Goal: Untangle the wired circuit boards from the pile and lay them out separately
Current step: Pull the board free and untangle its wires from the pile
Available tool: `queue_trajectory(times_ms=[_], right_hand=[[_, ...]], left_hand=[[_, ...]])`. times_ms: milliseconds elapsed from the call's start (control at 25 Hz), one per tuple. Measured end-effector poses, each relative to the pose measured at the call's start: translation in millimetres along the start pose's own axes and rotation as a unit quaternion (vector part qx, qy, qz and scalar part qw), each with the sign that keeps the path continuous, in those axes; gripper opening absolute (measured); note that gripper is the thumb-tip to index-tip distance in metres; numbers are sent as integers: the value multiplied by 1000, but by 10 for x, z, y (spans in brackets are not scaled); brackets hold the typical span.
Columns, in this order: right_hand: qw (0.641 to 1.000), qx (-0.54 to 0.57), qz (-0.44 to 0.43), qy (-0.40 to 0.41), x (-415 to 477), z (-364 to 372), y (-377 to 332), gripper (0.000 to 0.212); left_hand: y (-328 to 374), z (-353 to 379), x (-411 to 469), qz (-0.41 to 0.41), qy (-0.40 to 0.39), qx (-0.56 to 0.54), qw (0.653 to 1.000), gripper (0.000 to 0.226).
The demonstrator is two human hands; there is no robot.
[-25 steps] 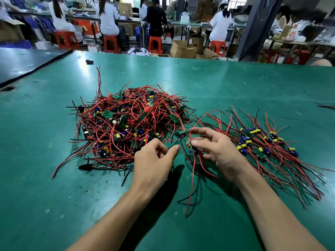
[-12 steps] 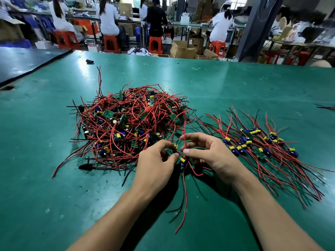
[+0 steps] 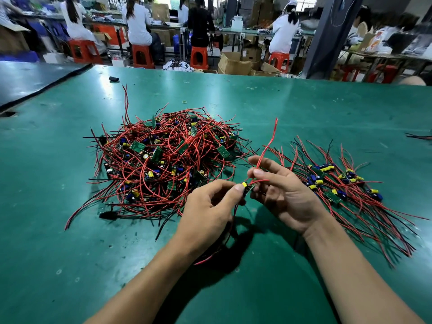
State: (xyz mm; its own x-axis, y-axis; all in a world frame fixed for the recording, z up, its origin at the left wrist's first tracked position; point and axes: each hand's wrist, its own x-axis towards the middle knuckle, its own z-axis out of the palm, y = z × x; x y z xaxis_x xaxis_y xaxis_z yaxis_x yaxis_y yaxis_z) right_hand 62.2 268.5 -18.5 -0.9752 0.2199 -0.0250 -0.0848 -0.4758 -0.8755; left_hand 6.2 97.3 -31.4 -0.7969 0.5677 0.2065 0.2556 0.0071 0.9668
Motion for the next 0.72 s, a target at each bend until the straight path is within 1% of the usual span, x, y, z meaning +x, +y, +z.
queue_trajectory(times_ms=[80,160,240,320,400,480,520,600,640,720], right_hand=[[1000,-8,-12,2,-6,24,14,25],[998,-36,-25,35,2,56,16,23],[991,-66,-42,109,32,43,20,18],[977,-93,-56,182,58,16,35,10],[968,-119,-69,211,63,-2,58,6],[970,-134,-73,191,48,3,72,4],[973,-142,-71,166,38,7,79,9],[978,-172,-57,106,18,35,84,23],[979,-185,-47,78,6,61,92,26],[978,-199,-33,46,-12,97,119,25]], left_hand=[[21,5,10,-83,-54,-100,990,15],[11,-10,20,-101,-59,-133,984,13],[-14,-16,39,-98,-22,-154,983,15],[-58,-12,71,-110,34,-168,979,18],[-90,-8,92,-119,80,-171,975,15],[-98,-8,94,-116,85,-174,974,13],[-91,-11,87,-111,75,-180,975,13],[-67,-13,64,-96,46,-192,976,15],[-58,-12,50,-92,28,-196,976,17],[-64,-4,31,-88,-3,-181,980,19]])
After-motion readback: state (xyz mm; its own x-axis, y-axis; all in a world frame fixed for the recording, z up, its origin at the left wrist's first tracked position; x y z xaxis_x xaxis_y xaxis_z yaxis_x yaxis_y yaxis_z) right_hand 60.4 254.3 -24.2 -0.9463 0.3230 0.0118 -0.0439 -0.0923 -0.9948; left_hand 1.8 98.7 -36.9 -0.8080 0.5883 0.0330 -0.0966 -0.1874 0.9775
